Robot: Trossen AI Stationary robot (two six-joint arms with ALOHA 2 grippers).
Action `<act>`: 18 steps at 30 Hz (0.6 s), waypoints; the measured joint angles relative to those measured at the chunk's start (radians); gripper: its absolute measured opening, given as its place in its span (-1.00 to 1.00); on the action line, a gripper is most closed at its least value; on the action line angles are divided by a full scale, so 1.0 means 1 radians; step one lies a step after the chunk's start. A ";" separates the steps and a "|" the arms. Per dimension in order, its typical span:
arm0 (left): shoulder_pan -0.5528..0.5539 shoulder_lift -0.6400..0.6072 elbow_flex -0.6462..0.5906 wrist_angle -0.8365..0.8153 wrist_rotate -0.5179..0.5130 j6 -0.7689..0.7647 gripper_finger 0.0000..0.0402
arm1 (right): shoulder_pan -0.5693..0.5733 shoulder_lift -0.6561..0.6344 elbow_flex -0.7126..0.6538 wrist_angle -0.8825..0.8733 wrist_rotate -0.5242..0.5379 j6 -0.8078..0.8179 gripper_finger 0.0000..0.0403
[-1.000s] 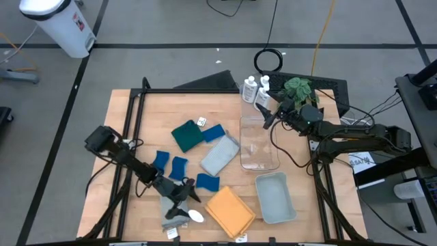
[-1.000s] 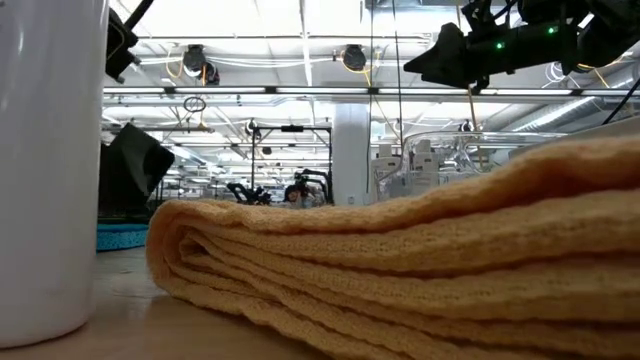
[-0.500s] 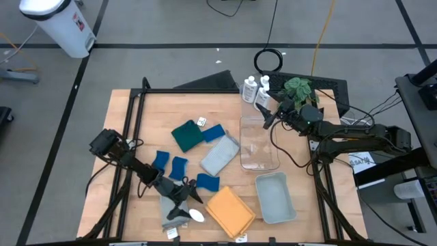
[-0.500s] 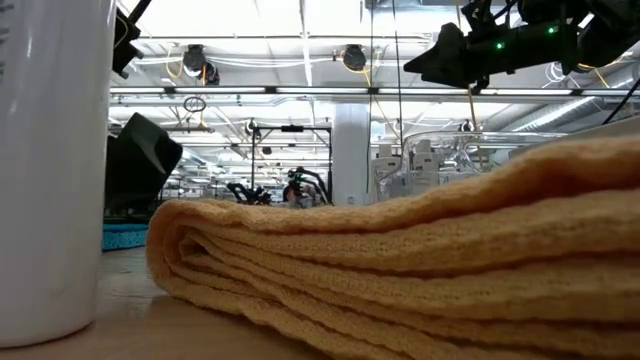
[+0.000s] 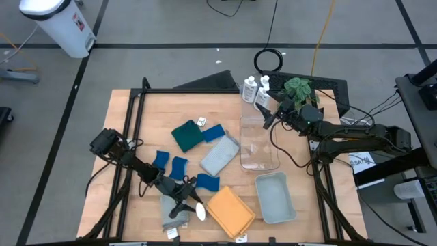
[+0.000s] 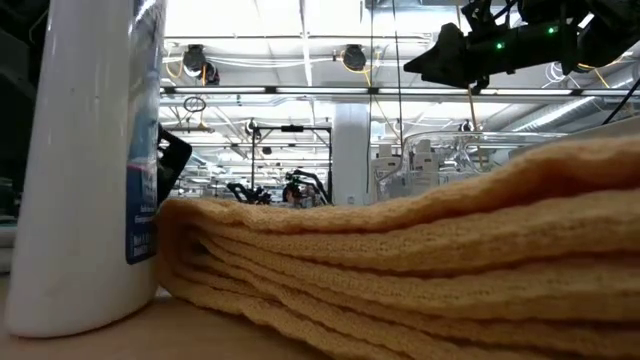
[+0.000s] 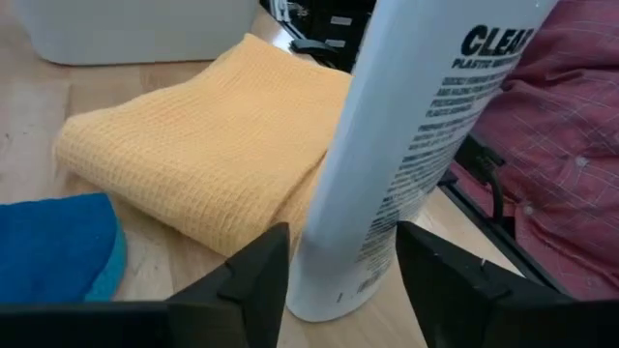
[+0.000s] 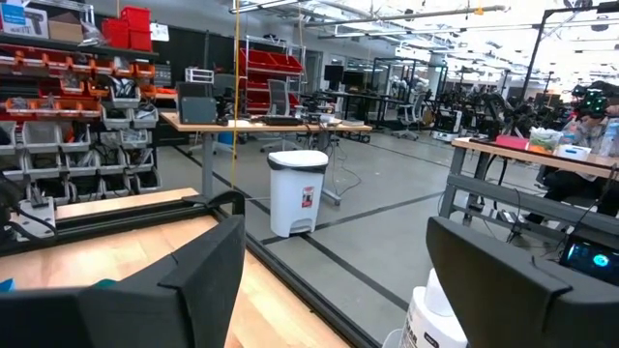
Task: Pick & Place Kitchen Items
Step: Put the white plastic restorer bottle into the top transparent bin
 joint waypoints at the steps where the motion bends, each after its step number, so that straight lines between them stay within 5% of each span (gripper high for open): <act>1: 0.002 0.000 0.000 0.000 0.003 0.002 -0.05 | 0.000 0.000 0.000 0.000 0.000 0.000 0.45; 12: 0.005 -0.005 -0.001 -0.054 0.004 -0.030 0.04 | 0.000 0.000 0.000 0.001 0.000 -0.016 0.45; 18: 0.027 -0.136 -0.057 -0.154 0.046 -0.056 0.18 | 0.000 0.000 0.000 0.015 0.000 -0.023 0.45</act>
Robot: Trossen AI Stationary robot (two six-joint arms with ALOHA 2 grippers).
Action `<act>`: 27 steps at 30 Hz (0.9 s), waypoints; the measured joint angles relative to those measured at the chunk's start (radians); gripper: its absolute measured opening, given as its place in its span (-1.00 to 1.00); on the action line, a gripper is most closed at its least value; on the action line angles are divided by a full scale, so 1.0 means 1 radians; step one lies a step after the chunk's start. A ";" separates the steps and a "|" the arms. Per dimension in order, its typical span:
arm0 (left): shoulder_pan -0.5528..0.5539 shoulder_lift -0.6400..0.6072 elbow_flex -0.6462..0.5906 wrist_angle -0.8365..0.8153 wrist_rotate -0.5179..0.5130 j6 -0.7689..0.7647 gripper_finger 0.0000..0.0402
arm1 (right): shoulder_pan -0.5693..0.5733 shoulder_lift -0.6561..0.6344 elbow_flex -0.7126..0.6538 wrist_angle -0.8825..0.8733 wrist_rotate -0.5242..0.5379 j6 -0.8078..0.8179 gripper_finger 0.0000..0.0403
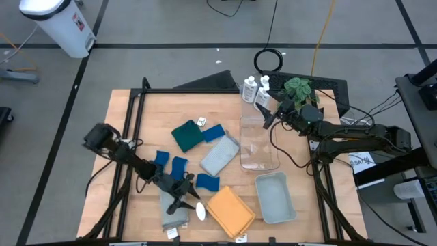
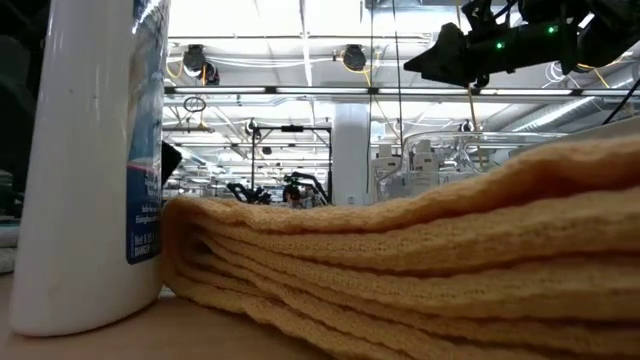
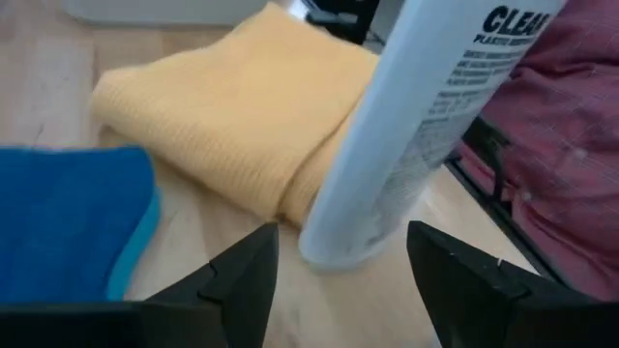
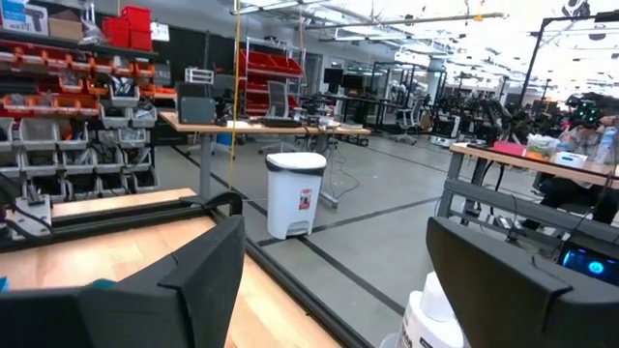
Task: Pick & Place Kitchen Items
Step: Put the white plastic restorer bottle into the top transparent bin
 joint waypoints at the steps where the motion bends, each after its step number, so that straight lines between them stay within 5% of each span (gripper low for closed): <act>1: 0.007 -0.033 -0.009 -0.024 0.024 -0.012 0.18 | 0.000 0.000 0.000 0.004 0.000 0.000 0.45; 7: 0.026 -0.252 -0.036 -0.099 0.158 -0.095 0.19 | 0.000 0.000 0.000 0.011 0.000 0.000 0.45; 13: -0.018 -0.408 -0.036 -0.156 0.018 0.040 0.19 | 0.000 0.000 0.000 0.014 0.000 -0.008 0.45; 27: -0.057 -0.398 0.120 -0.316 -0.128 0.131 0.19 | 0.000 0.000 0.000 0.015 0.000 -0.008 0.45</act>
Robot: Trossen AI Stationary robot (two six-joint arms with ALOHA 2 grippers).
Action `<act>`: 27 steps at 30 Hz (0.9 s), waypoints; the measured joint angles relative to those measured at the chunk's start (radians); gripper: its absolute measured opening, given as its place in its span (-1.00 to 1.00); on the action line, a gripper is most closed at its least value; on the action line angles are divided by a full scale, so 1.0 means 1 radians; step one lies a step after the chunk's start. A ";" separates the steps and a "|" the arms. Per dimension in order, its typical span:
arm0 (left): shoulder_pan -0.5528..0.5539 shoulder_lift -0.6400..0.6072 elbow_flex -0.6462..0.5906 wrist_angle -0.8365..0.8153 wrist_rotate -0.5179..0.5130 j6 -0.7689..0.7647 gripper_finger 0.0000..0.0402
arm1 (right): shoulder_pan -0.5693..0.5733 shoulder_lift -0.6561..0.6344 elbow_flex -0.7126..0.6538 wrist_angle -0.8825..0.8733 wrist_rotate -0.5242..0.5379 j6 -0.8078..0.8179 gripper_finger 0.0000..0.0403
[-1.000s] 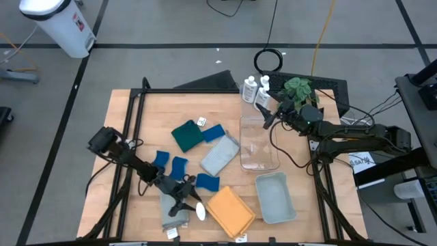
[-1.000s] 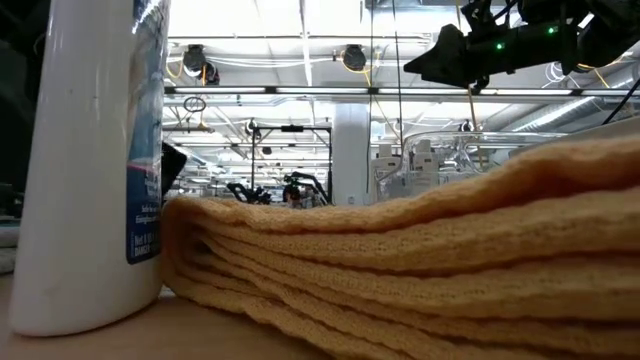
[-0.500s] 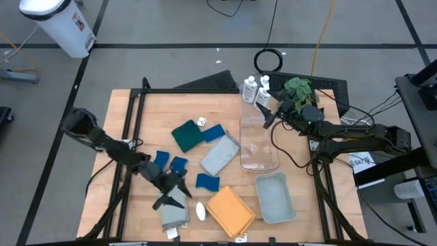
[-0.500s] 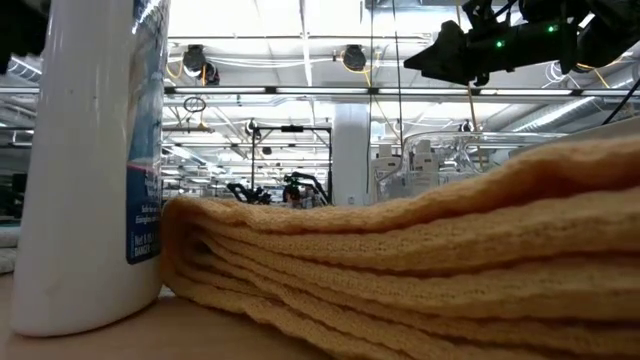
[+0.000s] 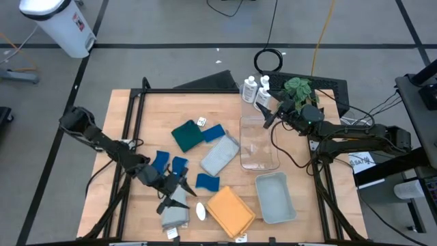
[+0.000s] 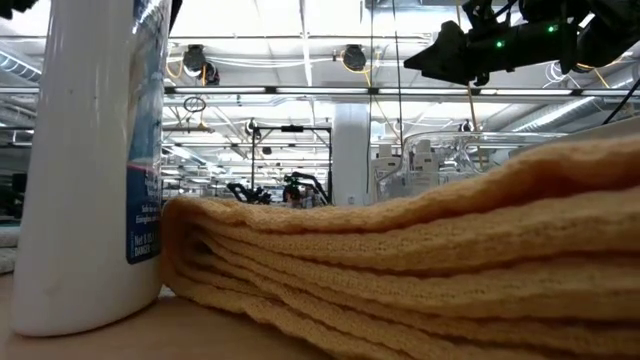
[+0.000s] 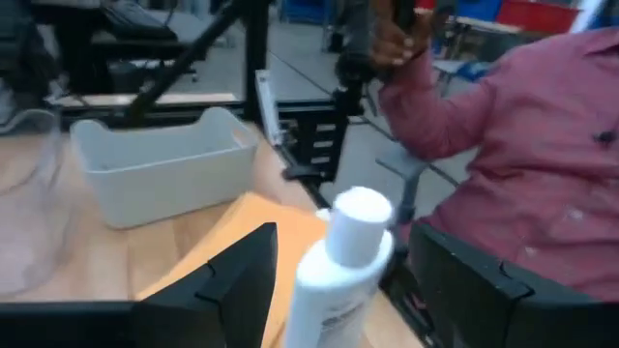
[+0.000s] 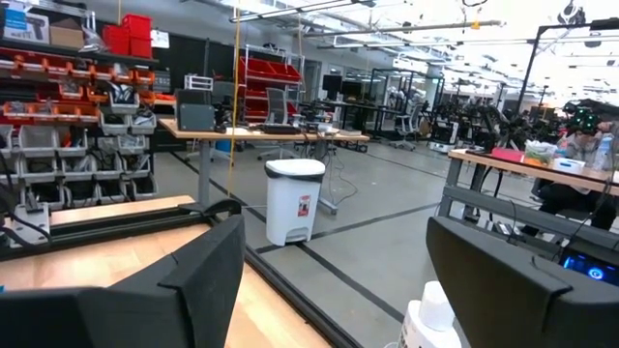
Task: Pick & Place Kitchen Items
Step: Put the white plastic restorer bottle into the top transparent bin
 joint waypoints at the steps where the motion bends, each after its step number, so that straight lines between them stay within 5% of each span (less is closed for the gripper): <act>1: -0.001 0.010 0.012 -0.032 -0.032 -0.007 0.19 | 0.000 0.000 0.000 0.000 0.000 0.000 0.45; 4: 0.002 0.052 0.040 -0.071 -0.078 -0.020 0.19 | 0.000 0.000 0.000 0.000 0.000 0.000 0.45; 13: 0.001 0.121 0.088 -0.052 0.072 0.060 0.19 | 0.000 0.000 0.000 0.000 0.000 0.000 0.45; 27: 0.036 0.121 0.088 -0.002 0.135 0.078 0.19 | 0.000 0.000 0.000 0.000 0.000 0.000 0.45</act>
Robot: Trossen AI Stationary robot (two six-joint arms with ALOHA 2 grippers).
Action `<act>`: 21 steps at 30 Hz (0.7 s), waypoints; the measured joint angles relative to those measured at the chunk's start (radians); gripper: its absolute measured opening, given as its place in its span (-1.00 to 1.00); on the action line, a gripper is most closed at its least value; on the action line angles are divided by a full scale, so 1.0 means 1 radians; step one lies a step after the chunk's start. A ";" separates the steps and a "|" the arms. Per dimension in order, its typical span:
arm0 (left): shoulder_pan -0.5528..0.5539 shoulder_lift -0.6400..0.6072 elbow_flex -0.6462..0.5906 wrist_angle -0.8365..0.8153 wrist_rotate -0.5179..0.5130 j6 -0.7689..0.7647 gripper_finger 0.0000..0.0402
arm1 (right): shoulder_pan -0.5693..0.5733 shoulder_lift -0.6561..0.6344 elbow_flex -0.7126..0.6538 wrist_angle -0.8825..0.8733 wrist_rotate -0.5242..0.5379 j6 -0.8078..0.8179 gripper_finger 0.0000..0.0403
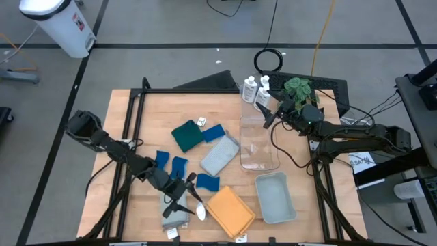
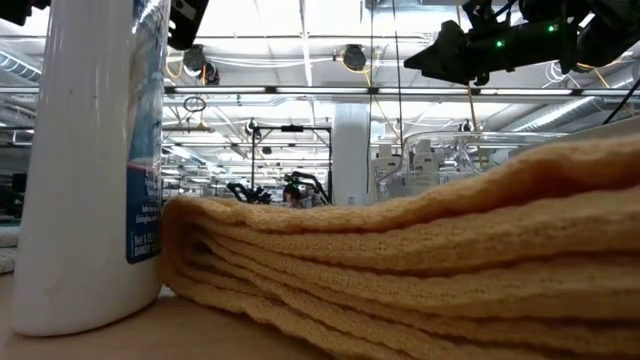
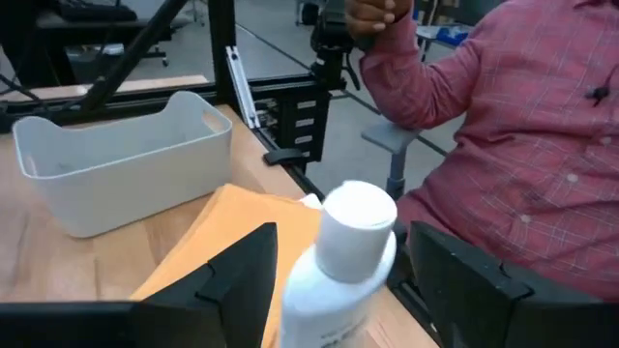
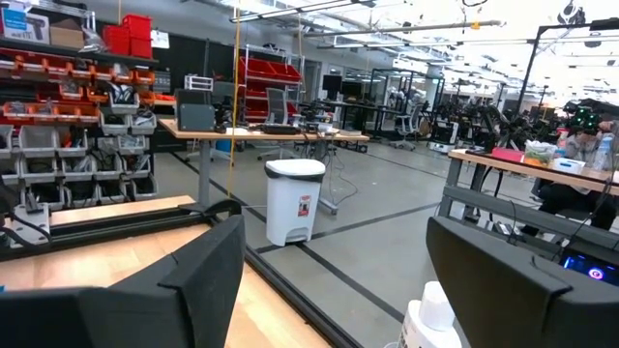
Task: Pick & Place Kitchen Items
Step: Put the white plastic restorer bottle into the top transparent bin
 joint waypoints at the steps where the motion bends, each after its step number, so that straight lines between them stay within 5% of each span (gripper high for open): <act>1: 0.005 0.004 0.000 0.003 0.006 -0.001 0.19 | 0.000 0.000 0.000 0.000 0.000 0.000 0.45; 21: 0.049 0.106 0.056 0.030 0.151 -0.008 0.19 | 0.000 0.000 0.000 0.000 0.000 0.000 0.45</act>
